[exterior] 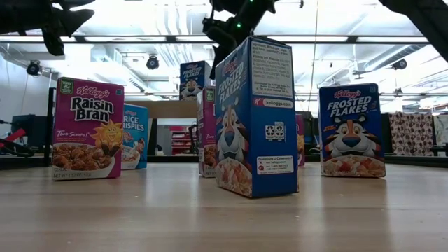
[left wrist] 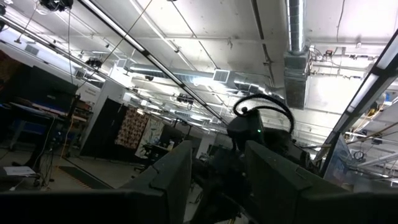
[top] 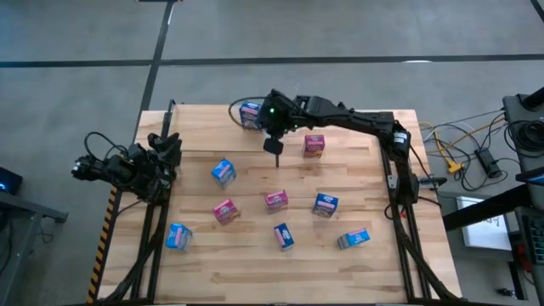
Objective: Stack cereal on shelf
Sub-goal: Put the top blue cereal box on the shelf
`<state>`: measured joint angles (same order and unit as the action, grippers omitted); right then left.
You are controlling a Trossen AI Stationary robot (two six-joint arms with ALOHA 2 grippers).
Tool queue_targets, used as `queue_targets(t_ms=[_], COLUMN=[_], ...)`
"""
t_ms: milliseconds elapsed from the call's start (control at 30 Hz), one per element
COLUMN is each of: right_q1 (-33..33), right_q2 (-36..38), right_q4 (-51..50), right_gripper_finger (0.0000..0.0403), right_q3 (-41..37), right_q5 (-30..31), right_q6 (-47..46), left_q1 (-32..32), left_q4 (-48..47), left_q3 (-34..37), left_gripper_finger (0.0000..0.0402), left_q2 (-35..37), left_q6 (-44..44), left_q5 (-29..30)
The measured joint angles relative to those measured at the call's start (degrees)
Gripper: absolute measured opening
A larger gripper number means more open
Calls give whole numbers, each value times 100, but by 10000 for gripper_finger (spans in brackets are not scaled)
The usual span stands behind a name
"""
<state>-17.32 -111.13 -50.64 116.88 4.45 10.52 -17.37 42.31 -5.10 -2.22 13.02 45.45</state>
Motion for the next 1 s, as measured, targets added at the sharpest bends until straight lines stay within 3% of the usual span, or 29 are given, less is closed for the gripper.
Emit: queue_targets(t_ms=[200, 367, 467, 1000], right_q1=[360, 598, 623, 246], right_q2=[0, 8, 2, 2], right_q4=[1299, 2843, 3407, 3644], right_gripper_finger=[13, 13, 12, 11], right_q3=[-540, -1352, -1665, -1806], right_q5=[106, 1368, 1790, 1961], right_q6=[71, 528, 700, 626], left_q1=[-1, -1, 0, 0], left_q4=[1, 2, 2, 2], left_q3=[0, 0, 2, 2], left_gripper_finger=[135, 135, 135, 135], left_q2=[0, 0, 0, 0], left_q6=[0, 0, 0, 0], left_q5=[0, 0, 0, 0])
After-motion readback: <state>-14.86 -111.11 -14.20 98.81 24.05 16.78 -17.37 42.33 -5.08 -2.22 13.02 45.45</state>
